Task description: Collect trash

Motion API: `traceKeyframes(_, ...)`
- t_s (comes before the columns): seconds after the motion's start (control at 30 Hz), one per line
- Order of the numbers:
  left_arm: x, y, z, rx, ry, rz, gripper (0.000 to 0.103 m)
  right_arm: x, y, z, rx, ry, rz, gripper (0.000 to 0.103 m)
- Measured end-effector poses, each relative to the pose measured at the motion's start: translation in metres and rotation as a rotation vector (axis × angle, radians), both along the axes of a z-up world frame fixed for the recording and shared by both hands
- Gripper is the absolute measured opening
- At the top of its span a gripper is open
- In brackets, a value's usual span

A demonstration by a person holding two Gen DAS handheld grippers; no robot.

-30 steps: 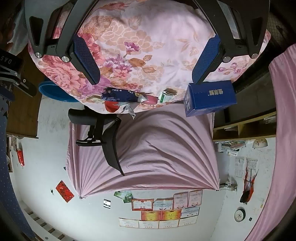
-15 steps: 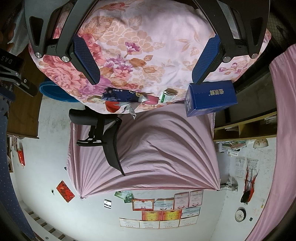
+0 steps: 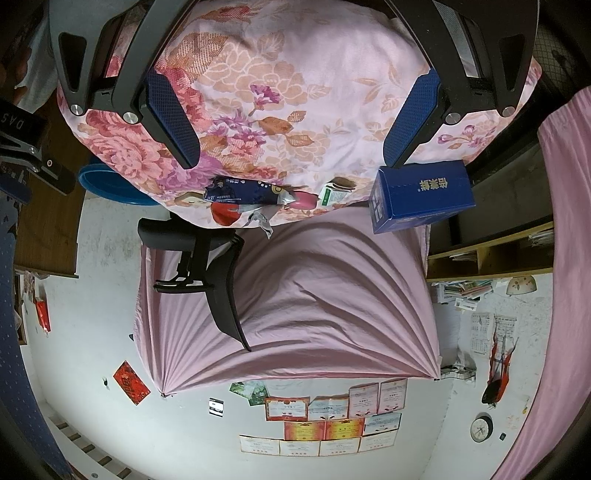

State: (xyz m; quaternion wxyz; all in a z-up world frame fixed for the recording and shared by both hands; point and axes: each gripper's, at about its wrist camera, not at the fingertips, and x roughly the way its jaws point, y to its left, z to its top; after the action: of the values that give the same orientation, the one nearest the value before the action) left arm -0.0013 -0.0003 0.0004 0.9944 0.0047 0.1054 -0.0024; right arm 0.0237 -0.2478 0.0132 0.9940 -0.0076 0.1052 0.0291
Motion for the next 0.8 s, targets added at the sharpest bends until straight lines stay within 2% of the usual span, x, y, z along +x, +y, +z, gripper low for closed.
traceKeyframes(0.8, 0.0008, -0.0003, -0.0001, -0.001, 0.003, 0.001, 0.098, 0.0002, 0.0002, 0.0003, 0.001, 0.001, 0.000, 0.103)
